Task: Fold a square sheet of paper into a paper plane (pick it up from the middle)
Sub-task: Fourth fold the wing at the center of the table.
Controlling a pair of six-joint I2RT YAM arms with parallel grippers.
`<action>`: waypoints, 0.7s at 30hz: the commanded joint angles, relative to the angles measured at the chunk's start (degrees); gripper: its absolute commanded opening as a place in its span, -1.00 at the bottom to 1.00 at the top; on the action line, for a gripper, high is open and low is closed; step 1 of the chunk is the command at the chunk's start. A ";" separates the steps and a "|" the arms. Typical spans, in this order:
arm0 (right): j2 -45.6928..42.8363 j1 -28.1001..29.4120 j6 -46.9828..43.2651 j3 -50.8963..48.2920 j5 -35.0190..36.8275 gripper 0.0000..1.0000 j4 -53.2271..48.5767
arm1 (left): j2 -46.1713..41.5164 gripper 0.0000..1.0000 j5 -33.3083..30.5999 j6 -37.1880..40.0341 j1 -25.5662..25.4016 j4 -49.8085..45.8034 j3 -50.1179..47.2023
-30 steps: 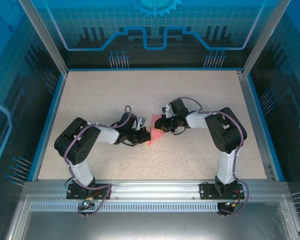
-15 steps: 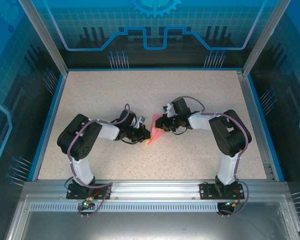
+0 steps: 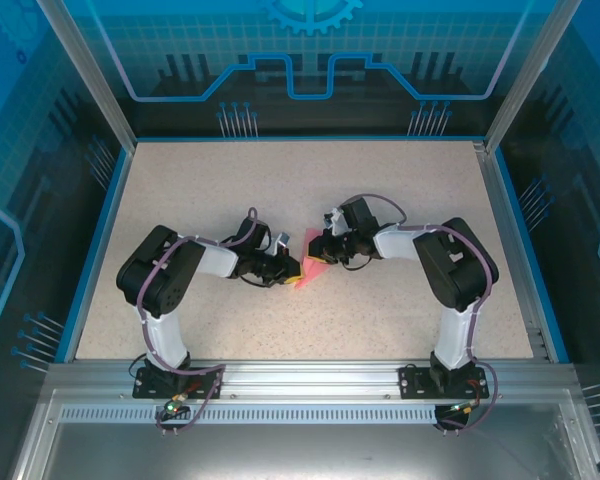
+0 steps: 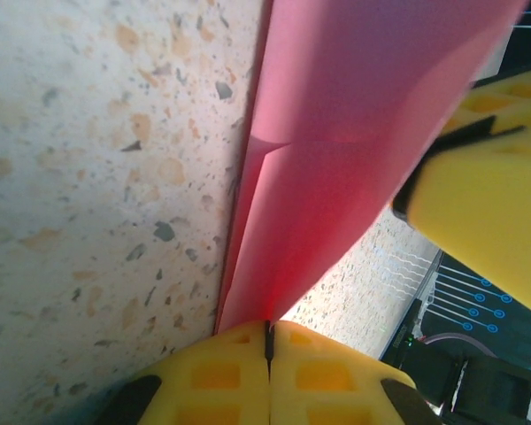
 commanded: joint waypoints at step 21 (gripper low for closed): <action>4.54 -1.07 1.23 1.52 2.15 -0.73 -0.04 | -1.64 -0.93 -5.76 3.15 0.69 -7.18 -1.35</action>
